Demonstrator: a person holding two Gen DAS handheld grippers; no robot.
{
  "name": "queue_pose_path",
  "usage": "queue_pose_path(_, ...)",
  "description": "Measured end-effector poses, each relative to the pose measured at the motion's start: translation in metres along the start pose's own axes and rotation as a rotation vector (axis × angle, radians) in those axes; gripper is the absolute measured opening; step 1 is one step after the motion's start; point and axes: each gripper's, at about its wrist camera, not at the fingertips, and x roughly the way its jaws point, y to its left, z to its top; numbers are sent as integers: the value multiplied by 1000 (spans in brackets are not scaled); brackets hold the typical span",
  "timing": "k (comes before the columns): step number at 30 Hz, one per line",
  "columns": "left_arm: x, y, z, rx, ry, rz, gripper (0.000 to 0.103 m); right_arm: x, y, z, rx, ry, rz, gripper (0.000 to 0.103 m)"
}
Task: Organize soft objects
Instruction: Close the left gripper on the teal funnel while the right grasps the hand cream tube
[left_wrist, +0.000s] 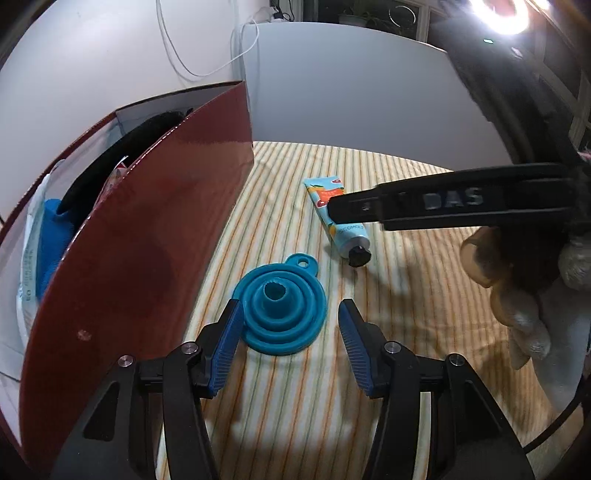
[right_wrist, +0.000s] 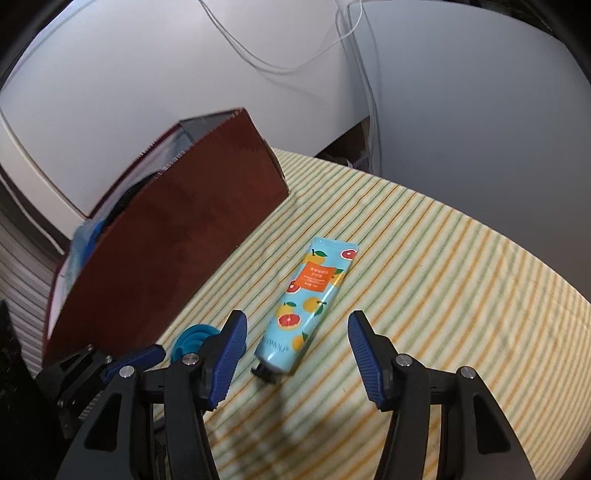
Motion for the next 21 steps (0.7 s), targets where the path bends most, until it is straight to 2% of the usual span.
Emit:
queue_pose_path(3, 5, 1, -2, -5, 15, -3, 52, 10, 3, 0, -6, 20, -14, 53)
queue_pose_path(9, 6, -1, -4, 12, -16, 18, 53, 16, 8, 2, -43, 32, -39, 53)
queue_pose_path(14, 5, 1, -10, 5, -39, 35, 53, 20, 13, 1, -111, 36, -110, 53)
queue_pose_path(17, 5, -5, -14, 48, -41, 58, 59, 19, 11, 1, -110, 39, -110, 53)
queue_pose_path(21, 4, -3, -12, 22, -44, 70, 62, 18, 14, 0, -117, 41, -125, 53)
